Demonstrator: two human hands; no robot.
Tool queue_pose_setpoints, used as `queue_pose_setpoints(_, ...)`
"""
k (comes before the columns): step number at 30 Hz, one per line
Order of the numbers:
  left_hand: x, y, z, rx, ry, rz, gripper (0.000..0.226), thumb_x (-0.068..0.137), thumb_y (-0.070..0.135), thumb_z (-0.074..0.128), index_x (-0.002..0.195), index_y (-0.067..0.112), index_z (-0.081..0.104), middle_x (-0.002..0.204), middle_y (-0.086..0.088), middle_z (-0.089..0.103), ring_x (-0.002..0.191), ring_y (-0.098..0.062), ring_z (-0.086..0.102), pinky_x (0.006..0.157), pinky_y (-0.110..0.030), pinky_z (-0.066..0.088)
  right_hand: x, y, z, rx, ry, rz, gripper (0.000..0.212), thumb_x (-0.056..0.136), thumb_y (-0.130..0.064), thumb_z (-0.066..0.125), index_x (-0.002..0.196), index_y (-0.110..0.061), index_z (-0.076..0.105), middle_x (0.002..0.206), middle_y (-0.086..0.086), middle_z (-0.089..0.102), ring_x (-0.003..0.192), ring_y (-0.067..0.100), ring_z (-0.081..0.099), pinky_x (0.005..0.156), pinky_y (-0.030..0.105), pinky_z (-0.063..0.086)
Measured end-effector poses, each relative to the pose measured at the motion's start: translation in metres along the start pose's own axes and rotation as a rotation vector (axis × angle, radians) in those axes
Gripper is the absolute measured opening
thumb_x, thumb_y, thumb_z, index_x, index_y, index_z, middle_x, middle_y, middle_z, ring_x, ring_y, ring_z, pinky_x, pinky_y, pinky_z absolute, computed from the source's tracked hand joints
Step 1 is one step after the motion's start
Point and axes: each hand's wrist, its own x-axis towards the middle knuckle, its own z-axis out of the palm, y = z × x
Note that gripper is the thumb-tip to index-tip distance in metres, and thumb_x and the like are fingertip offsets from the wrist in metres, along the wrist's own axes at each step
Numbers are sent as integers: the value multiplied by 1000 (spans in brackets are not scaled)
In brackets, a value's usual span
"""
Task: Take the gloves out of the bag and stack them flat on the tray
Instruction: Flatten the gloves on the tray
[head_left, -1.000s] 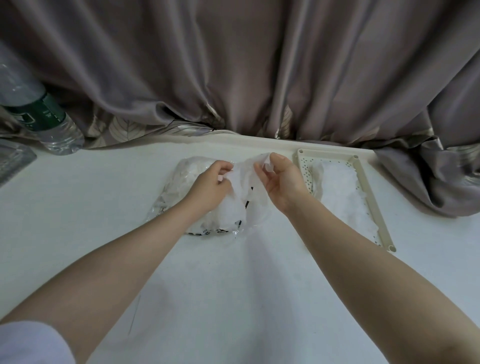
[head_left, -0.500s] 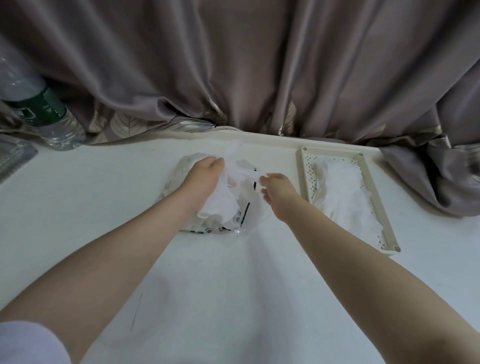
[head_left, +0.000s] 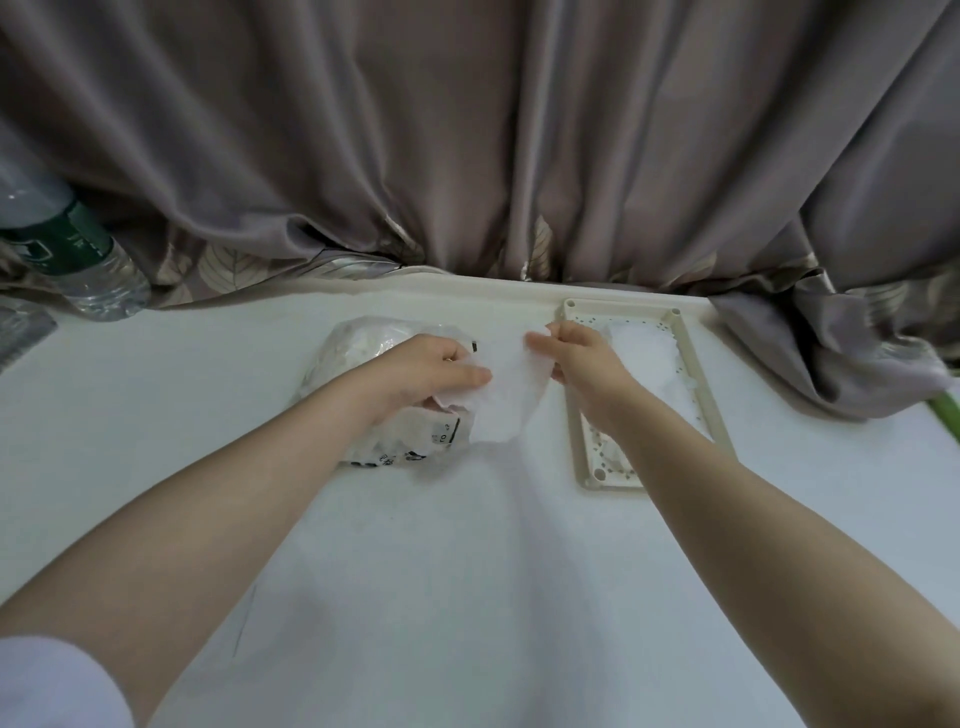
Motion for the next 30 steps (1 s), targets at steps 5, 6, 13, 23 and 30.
queue_pose_setpoints(5,1,15,16,-381,35,33,9,90,10,58,82,15,58,72,3,61,57,-4,57,61,-15,49,-12,-1,-41,124,11,207,24,83,-15,56,104,-5,57,97,15,54,86,28,51,75,35,42)
queue_pose_setpoints(6,2,20,22,-460,37,50,13,91,9,55,80,15,56,71,2,58,58,-7,55,60,-16,48,-17,-1,-49,70,-36,238,30,86,-13,54,115,-4,55,105,13,55,92,29,53,83,36,43)
queue_pose_setpoints(13,5,54,73,-406,-51,63,12,92,15,54,80,17,55,74,-1,49,64,-14,51,55,-24,42,-37,-7,-86,-56,-288,26,53,87,-12,58,136,-27,46,144,-6,45,138,15,33,118,40,17)
queue_pose_setpoints(23,12,81,120,-387,-6,90,16,93,24,55,83,14,61,72,2,66,72,-15,59,66,-25,50,-41,-8,-130,-5,-260,-54,8,93,-16,58,91,-8,58,86,7,61,83,21,57,83,37,44)
queue_pose_setpoints(30,24,80,152,-440,-206,-22,50,78,59,48,105,19,63,97,1,65,94,-15,61,103,-35,39,-34,-12,-158,367,-223,59,30,103,-26,36,93,-10,60,70,-3,68,61,9,63,52,19,48)
